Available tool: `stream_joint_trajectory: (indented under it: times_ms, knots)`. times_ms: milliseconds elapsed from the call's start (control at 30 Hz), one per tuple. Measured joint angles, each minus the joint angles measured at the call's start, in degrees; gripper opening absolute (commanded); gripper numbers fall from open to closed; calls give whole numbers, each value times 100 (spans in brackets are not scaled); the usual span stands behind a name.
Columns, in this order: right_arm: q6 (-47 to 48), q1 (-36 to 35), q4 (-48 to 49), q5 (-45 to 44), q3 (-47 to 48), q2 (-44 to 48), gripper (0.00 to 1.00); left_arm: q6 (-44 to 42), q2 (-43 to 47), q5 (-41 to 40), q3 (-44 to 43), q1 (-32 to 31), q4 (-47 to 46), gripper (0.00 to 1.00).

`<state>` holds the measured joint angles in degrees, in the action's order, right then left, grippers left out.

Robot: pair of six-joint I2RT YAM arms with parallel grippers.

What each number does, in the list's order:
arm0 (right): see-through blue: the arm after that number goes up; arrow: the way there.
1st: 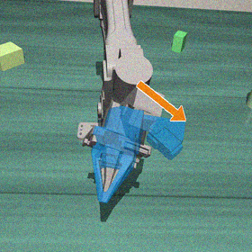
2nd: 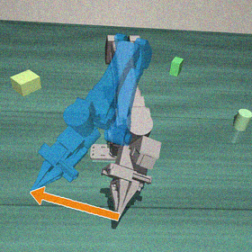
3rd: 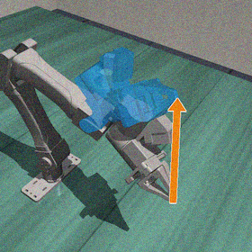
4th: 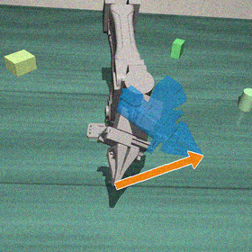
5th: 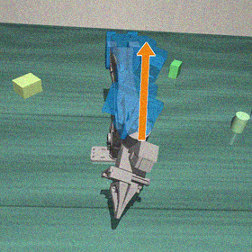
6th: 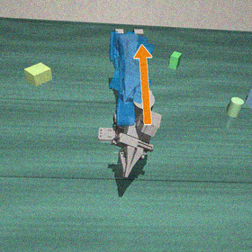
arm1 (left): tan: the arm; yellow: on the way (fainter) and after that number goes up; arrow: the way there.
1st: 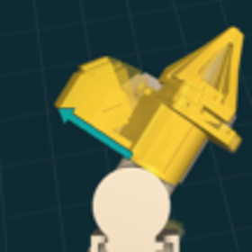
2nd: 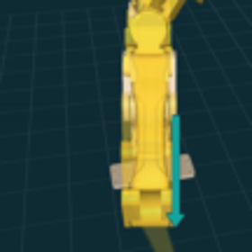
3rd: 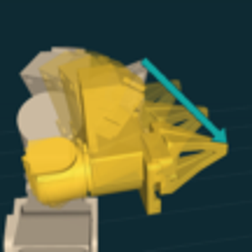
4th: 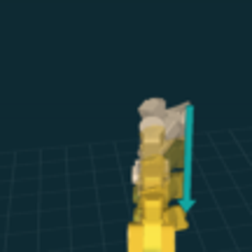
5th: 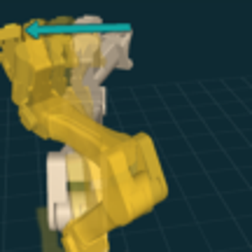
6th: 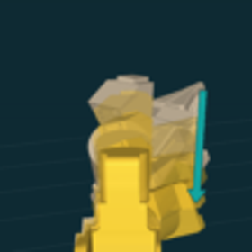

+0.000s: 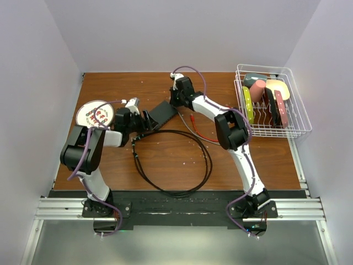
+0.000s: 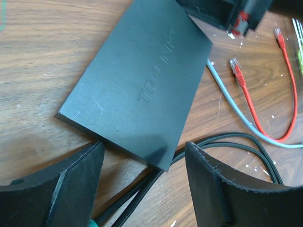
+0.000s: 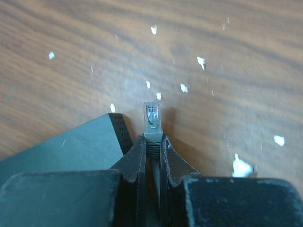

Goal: Insert the plug into the switch port

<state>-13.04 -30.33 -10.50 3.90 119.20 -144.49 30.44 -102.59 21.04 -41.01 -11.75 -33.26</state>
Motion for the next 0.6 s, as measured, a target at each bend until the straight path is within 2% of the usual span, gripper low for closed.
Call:
stream_joint_trajectory:
  times_ms: [200, 400, 600]
  knots:
    - [94, -70, -70, -315, -643, 595, 0, -26, 415, -356, 9, -44, 173, 77]
    - [339, -153, -33, -496, -1401, 1617, 0, -219, 942, -822, -46, -66, 221, 78]
    - [533, -160, 203, -433, -2406, 2806, 0, -400, 809, -920, -247, 98, 278, 77]
